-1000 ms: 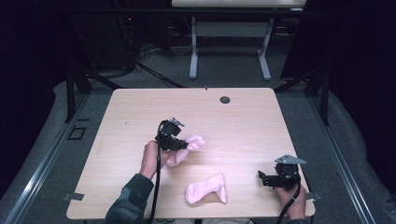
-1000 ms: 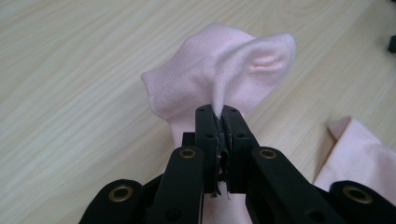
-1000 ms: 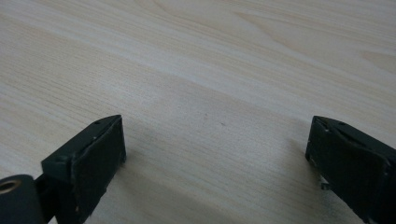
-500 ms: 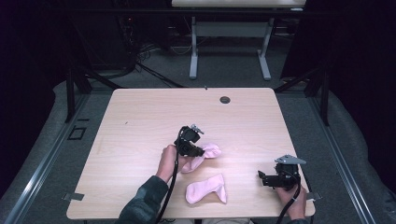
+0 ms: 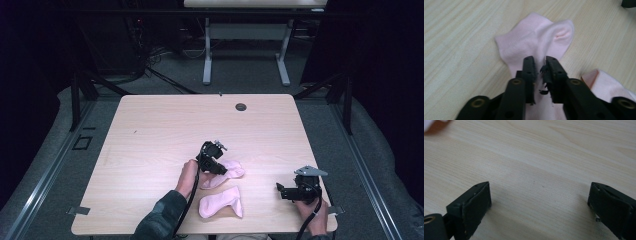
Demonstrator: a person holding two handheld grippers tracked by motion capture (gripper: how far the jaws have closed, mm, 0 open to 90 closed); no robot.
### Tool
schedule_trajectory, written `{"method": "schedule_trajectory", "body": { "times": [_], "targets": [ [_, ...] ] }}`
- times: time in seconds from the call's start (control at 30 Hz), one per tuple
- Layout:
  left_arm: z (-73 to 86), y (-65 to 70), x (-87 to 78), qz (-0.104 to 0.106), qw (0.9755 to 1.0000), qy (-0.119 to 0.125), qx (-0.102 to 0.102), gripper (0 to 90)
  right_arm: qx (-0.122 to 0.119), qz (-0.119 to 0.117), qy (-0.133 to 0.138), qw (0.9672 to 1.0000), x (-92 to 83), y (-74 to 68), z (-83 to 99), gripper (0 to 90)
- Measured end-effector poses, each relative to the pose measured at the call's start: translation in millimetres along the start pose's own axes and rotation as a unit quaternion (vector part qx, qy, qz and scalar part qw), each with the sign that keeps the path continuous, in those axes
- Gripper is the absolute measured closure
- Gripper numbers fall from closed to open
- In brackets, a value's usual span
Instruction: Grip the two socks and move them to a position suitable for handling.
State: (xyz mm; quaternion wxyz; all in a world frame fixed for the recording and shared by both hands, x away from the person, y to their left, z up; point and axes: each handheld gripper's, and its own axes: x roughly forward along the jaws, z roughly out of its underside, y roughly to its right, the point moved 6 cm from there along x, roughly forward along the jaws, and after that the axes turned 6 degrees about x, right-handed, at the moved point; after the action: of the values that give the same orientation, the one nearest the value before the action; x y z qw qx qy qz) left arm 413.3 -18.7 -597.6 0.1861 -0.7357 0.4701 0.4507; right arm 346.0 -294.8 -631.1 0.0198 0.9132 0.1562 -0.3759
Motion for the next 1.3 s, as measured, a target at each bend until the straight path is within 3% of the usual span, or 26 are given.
{"method": "schedule_trajectory", "body": {
  "times": [0.07,0.1,0.13,0.2,0.43,0.83,0.93,0.97,1.07,1.17,1.3],
  "targets": [
    [-0.4,1.1,-1.3,-0.004,1.0,0.006,-0.001,62.3,0.0,0.0,0.0,1.0,0.0,0.0,0.0,4.3],
    [-0.6,1.1,-3.0,-0.008,0.9999,0.006,0.001,50.4,0.0,0.0,0.0,1.0,0.0,0.0,0.0,4.2],
    [-0.7,1.3,-4.6,-0.012,0.9999,0.01,-0.001,50.4,0.0,0.0,0.0,1.0,0.0,0.0,0.0,4.2],
    [0.0,1.4,-9.5,-0.018,0.9997,0.018,-0.004,40.1,0.0,0.0,0.001,1.0,0.1,0.0,-0.1,4.3],
    [9.8,5.3,-30.5,-0.038,0.9985,0.039,-0.009,20.5,0.0,-0.002,0.0,1.0,0.0,-0.1,-0.1,4.9],
    [42.0,2.3,-60.1,-0.054,0.9969,0.046,-0.034,11.2,0.006,-0.002,-0.008,1.0,0.2,-0.4,-1.7,4.0],
    [50.8,1.2,-67.6,-0.062,0.9959,0.051,-0.042,8.9,0.026,-0.018,-0.013,0.9994,-1.3,-0.2,-2.8,1.2],
    [53.7,0.9,-69.7,-0.067,0.9953,0.052,-0.047,8.3,0.039,-0.028,-0.008,0.9988,-2.3,-2.6,-2.9,1.0],
    [62.7,-0.5,-76.8,-0.079,0.9936,0.055,-0.059,6.0,0.042,-0.04,-0.014,0.9982,-8.4,-16.1,-2.7,0.0],
    [71.1,-0.2,-82.8,-0.09,0.9918,0.059,-0.069,3.8,0.032,-0.059,-0.014,0.9977,-18.4,-38.2,-6.2,0.0],
    [82.6,3.3,-87.3,-0.089,0.9909,0.063,-0.079,3.2,0.008,-0.09,-0.015,0.9958,-32.9,-68.1,-11.6,0.0]
  ]
}}
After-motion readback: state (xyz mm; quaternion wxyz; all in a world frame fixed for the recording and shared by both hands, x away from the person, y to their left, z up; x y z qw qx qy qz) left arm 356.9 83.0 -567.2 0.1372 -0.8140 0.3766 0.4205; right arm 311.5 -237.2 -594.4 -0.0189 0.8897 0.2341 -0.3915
